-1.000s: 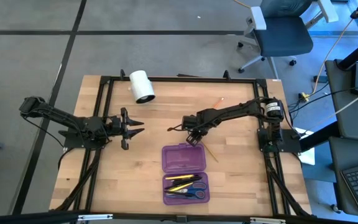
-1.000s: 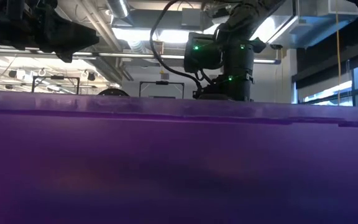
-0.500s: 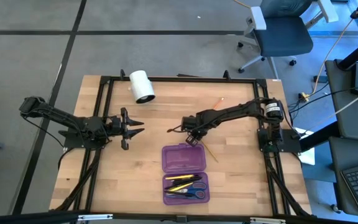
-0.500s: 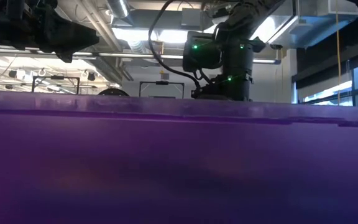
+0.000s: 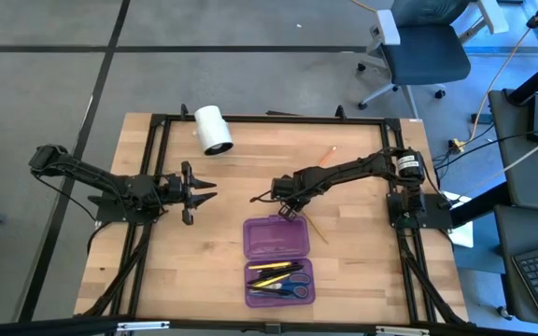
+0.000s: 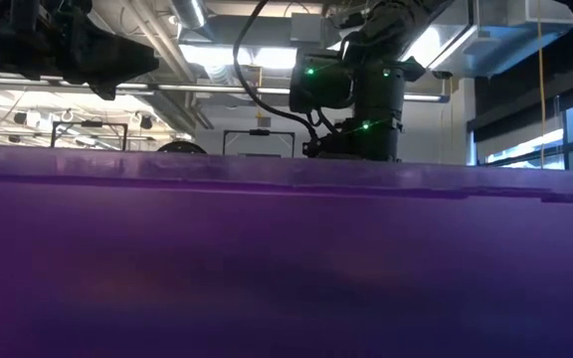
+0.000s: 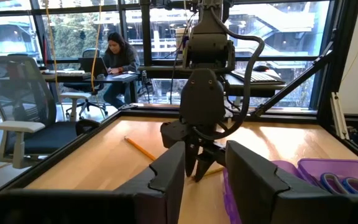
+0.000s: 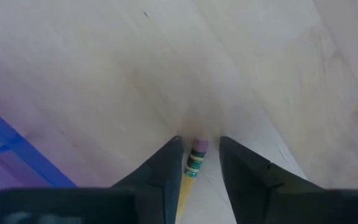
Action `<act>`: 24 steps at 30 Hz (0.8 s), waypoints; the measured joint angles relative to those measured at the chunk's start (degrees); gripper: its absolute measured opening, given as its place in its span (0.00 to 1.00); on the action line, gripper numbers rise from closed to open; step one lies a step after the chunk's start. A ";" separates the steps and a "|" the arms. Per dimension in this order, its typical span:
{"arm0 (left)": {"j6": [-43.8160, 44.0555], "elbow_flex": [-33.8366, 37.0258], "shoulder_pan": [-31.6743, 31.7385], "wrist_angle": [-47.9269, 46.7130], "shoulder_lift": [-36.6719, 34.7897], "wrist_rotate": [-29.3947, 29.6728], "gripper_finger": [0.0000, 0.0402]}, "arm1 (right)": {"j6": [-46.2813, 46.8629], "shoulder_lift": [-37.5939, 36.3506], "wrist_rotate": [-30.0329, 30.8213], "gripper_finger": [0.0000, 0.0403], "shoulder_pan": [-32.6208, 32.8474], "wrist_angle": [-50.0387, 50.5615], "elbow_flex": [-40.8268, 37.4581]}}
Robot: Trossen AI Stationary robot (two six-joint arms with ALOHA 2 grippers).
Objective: Pick & place school supplies into a supply box
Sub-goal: Put the yellow pencil into the purple supply box
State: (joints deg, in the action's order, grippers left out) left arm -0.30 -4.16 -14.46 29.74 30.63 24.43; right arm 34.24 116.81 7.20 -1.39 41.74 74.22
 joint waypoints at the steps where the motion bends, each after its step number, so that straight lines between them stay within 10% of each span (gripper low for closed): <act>1: -0.02 0.00 0.00 0.00 0.00 0.00 0.28 | 0.00 0.00 0.00 0.29 0.00 -0.02 0.00; 24: -0.02 0.00 0.00 0.02 0.00 0.00 0.27 | -6.25 0.02 1.42 0.04 0.78 0.88 0.09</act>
State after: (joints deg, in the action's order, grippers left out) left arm -0.32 -4.16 -14.46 29.76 30.63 24.43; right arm 27.99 116.84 8.62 -0.61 42.62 74.30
